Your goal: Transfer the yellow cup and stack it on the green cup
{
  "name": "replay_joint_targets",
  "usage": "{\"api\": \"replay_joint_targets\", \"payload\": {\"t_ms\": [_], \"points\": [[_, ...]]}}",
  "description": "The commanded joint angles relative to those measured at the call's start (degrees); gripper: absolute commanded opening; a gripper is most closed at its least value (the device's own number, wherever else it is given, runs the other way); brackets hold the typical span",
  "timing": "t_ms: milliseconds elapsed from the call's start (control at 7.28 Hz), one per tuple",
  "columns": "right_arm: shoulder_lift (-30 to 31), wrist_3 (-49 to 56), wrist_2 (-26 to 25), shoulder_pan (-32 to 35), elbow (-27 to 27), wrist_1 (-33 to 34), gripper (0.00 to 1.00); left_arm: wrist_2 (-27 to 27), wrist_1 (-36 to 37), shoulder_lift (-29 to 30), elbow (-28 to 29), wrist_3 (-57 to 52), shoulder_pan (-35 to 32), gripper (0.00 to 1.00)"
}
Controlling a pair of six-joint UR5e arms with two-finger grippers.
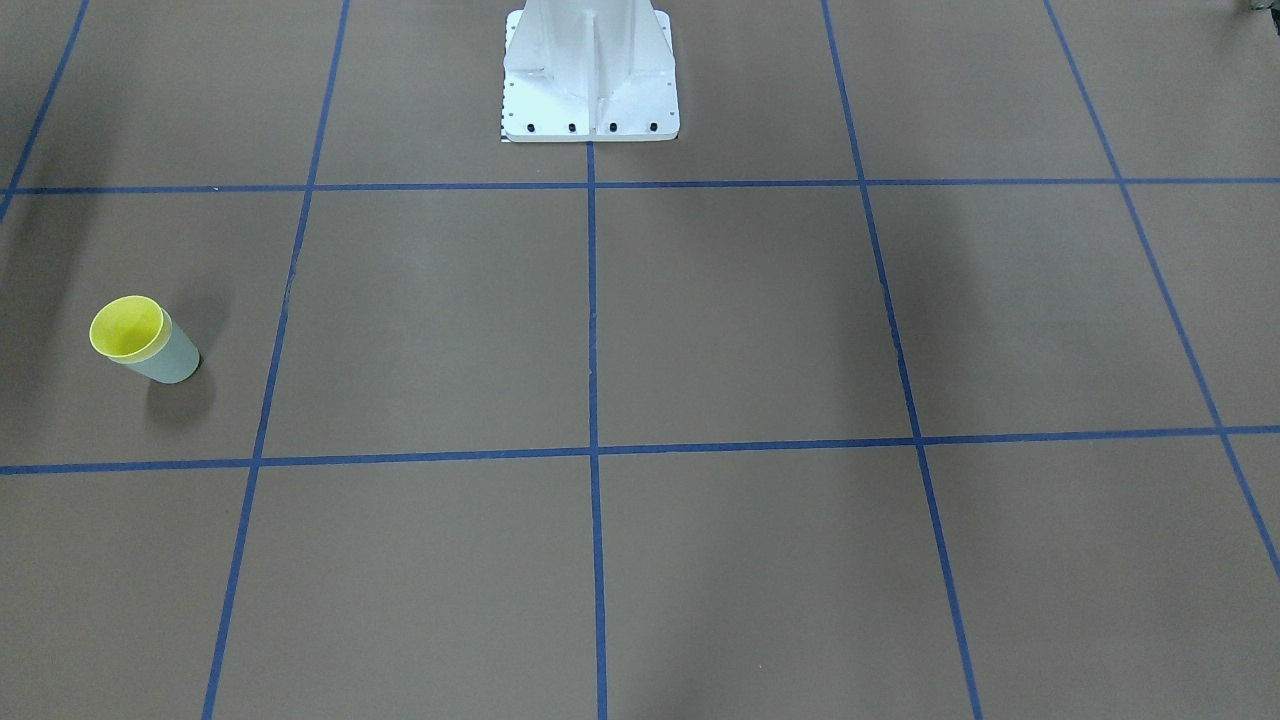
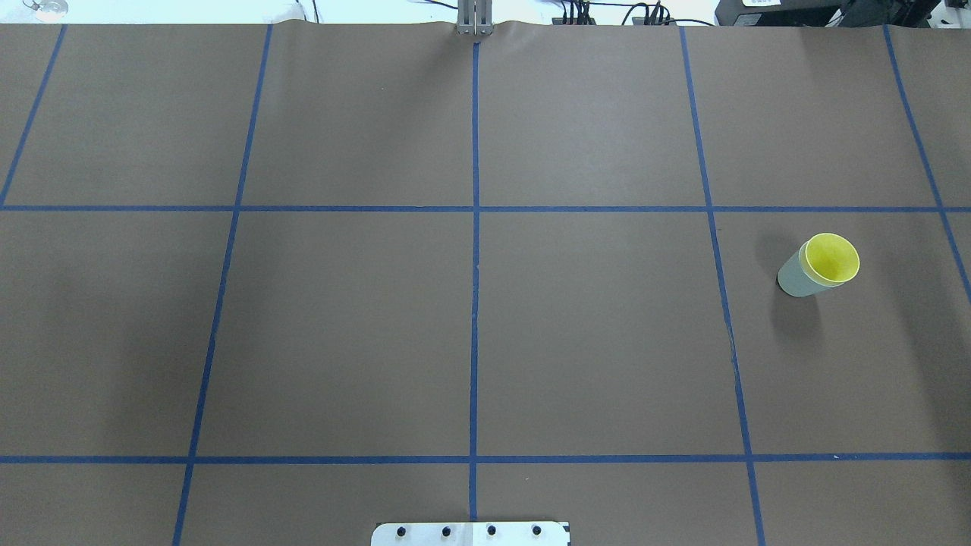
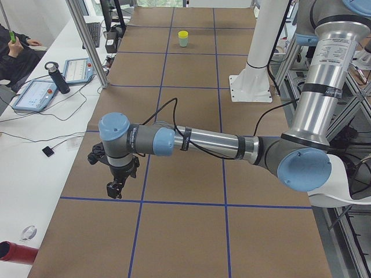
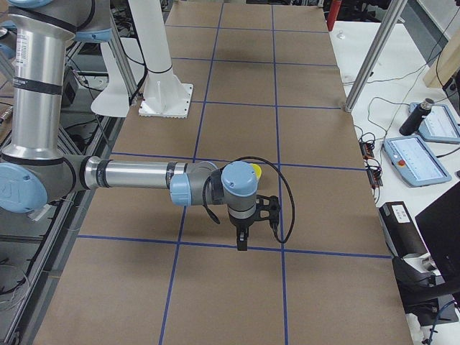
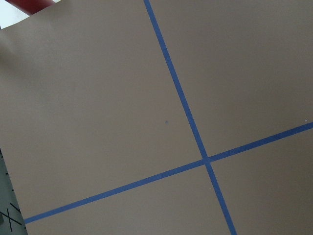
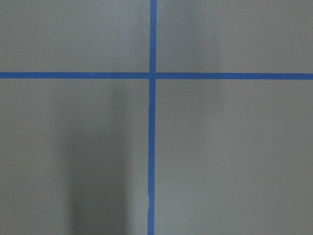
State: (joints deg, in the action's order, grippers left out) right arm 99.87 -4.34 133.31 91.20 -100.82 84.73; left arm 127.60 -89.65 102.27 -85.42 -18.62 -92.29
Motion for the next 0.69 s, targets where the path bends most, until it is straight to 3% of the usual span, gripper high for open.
{"api": "replay_joint_targets", "payload": {"t_ms": [0,275,550], "points": [[0.41,-0.32,0.36,1.7,-0.68,-0.01,0.99,0.02,-7.34,-4.24,0.95,0.08,0.0,1.0],[0.5,-1.02,0.55,1.7,-0.95,0.69,0.99,0.19,-9.75,-7.69,0.26,0.34,0.01,1.0],[1.38,-2.94,2.2,1.7,-2.09,3.14,0.99,4.03,-8.96,-8.48,-2.98,7.34,0.01,1.0]]}}
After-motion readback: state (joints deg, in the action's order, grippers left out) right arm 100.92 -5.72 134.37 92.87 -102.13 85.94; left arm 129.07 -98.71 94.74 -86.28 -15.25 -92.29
